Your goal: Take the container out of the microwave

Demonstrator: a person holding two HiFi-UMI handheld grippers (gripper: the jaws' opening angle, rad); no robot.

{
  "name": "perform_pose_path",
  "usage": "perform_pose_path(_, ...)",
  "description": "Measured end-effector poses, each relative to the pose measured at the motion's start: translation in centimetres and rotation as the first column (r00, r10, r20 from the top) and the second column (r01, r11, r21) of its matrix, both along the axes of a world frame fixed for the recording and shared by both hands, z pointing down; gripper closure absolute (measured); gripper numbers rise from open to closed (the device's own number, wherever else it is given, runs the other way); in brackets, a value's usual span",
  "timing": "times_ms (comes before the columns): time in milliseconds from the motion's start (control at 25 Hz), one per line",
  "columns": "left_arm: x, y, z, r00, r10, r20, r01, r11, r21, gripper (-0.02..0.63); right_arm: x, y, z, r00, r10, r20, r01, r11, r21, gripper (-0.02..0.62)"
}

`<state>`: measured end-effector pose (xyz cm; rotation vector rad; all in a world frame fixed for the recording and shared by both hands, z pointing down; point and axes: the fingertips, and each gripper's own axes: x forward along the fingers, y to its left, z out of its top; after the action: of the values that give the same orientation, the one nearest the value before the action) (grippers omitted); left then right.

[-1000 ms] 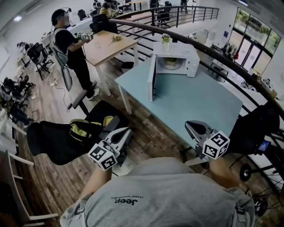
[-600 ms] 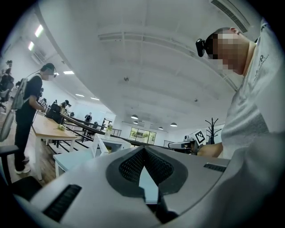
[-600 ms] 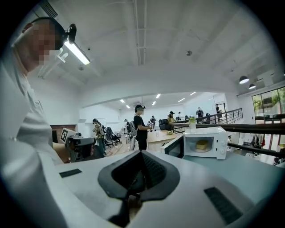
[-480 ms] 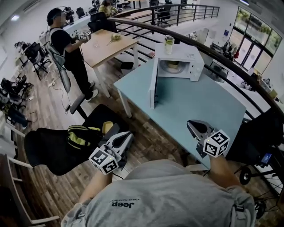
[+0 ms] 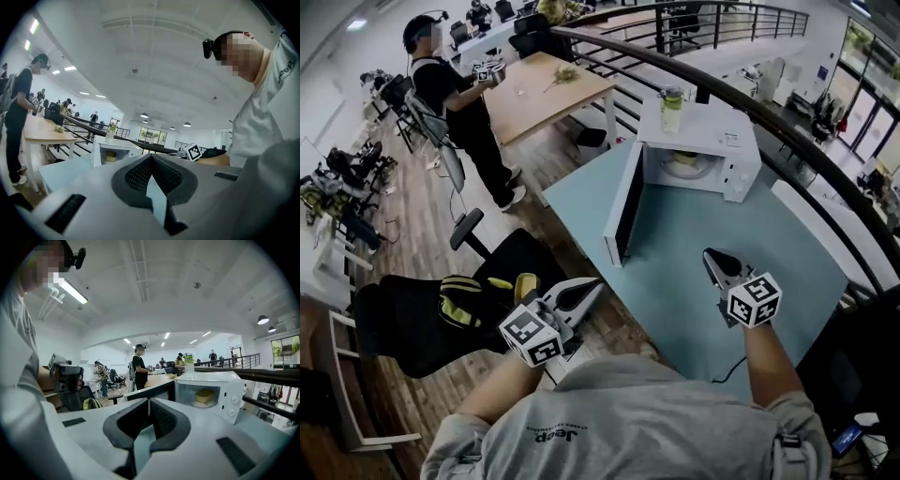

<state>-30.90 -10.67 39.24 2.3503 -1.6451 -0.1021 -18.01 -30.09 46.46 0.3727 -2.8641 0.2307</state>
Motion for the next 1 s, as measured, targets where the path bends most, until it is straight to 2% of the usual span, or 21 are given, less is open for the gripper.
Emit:
perform_pose_path(200,0.3,-10.4,2.4,0.998,-0.057,-0.023,0.056,0.996,-0.066,0.6,-4.1,-11.0,4.6,0.996,-0.005,-0.087,0.014,0.995,0.101,0.577)
perform_pose_path(400,1.5,-17.5,5.6,0.999,-0.046,-0.011,0.044,0.993,-0.112,0.6,-8.7,-17.8,8.8,0.988,-0.009,-0.154,0.034,0.987,0.156,0.575)
perform_pose_path(640,1.5,-23.3,9.6,0.997,-0.079,-0.025,0.075,0.988,-0.135,0.6,-13.4,-24.0,11.9,0.976,0.022,-0.218,0.03,0.972,0.231,0.569)
perform_pose_path(760,0.7,-25.3,11.6,0.992,-0.114,-0.052,0.105,0.982,-0.159,0.6,-15.4,-26.7,13.3,0.965,0.035,-0.261,0.033,0.967,0.251,0.533)
perform_pose_path(1000,-0.3,-27.7,15.3,0.987,-0.155,-0.041,0.145,0.971,-0.192,0.6,-19.0,-31.9,16.1,0.92,0.1,-0.378,0.045,0.934,0.355,0.523)
